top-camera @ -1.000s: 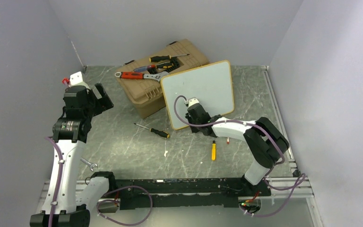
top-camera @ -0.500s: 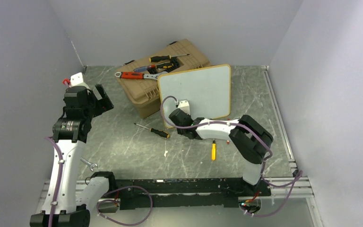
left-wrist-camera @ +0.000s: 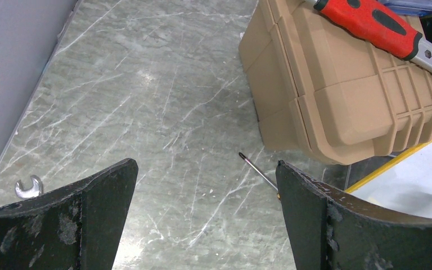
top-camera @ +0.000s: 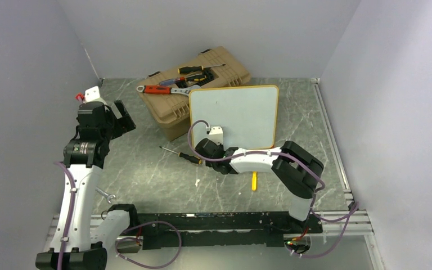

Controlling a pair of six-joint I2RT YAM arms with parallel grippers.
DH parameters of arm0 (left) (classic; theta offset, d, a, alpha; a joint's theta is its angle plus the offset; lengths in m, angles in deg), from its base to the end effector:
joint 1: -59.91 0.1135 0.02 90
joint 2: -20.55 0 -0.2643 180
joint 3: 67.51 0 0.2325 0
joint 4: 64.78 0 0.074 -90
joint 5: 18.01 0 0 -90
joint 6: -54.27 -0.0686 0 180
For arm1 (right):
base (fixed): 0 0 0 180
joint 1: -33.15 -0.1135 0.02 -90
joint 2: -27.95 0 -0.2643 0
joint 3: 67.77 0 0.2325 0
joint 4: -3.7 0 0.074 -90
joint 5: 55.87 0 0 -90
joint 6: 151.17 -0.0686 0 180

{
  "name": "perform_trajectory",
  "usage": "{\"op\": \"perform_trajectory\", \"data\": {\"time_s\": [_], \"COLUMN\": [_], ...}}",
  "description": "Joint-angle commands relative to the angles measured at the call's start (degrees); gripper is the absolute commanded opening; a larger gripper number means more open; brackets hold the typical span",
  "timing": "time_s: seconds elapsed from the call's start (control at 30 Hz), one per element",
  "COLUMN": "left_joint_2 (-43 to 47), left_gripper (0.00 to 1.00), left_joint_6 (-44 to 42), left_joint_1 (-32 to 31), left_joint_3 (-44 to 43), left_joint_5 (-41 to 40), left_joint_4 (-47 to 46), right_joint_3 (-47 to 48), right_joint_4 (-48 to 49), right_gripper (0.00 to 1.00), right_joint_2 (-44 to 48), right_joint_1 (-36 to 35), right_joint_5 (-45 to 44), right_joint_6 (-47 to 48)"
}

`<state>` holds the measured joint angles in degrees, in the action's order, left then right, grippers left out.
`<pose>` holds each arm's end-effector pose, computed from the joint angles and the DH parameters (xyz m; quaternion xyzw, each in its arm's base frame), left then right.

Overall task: Write a sentence on the whiteboard
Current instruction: Adjust the whiteboard stand at the center of the board.

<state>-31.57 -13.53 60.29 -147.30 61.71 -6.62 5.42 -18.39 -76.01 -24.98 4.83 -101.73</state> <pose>0.1855 0.0135 0.3583 -0.2129 0.8392 -0.0172 0.5001 0.2209 0.2917 0.1444 -0.0605 0.9187 0.0776 0.3826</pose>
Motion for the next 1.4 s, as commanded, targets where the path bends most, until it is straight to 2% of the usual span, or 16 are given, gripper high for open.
{"op": "perform_trajectory", "data": {"time_s": [0.0, 0.2, 0.3, 0.43, 0.63, 0.83, 0.97, 1.17, 1.37], "left_joint_2": [0.4, 0.3, 0.1, 0.2, 0.8, 0.4, -2.3, -3.3, -3.2], "left_gripper": [0.99, 0.99, 0.99, 0.99, 0.99, 0.98, 0.96, 0.95, 0.95], "left_joint_6": [1.0, 1.1, 1.1, 0.6, -0.8, -5.5, -7.6, -5.8, -2.7], "left_joint_1": [0.0, 0.0, 0.0, 0.0, 0.0, 0.0, 0.0, -3.4, -5.9], "left_joint_3": [0.5, 0.9, 0.9, 0.9, 0.9, 1.4, 0.4, 1.0, 2.7], "left_joint_5": [0.6, 1.0, 1.6, 1.9, 1.5, 6.3, 9.0, 15.1, 18.4], "left_joint_4": [-0.4, -0.7, -0.8, -0.7, -0.8, -2.0, -0.9, -3.9, -6.4], "right_joint_3": [-3.6, -5.0, -4.8, -6.1, -7.5, -7.0, -7.8, -13.7, -19.9], "right_joint_4": [-5.5, -6.3, -7.1, -7.5, -10.3, -16.4, -22.5, -24.9, -24.4], "right_gripper": [0.00, 0.00, 0.25, 0.46, 0.57, 0.69, 0.68, 0.65, 0.61], "right_joint_2": [1.1, 1.7, 2.6, 5.6, 12.4, 23.5, 29.4, 38.7, 41.9], "right_joint_1": [-1.8, -1.7, -1.8, -1.7, -1.8, -1.1, 4.0, 20.2, 35.0], "right_joint_5": [6.7, 7.3, 7.2, 7.8, 7.6, 6.6, 8.0, 14.1, 19.9], "right_joint_6": [-3.9, -4.0, -3.5, -2.9, -1.5, 0.5, 0.7, 3.6, 4.7]}}
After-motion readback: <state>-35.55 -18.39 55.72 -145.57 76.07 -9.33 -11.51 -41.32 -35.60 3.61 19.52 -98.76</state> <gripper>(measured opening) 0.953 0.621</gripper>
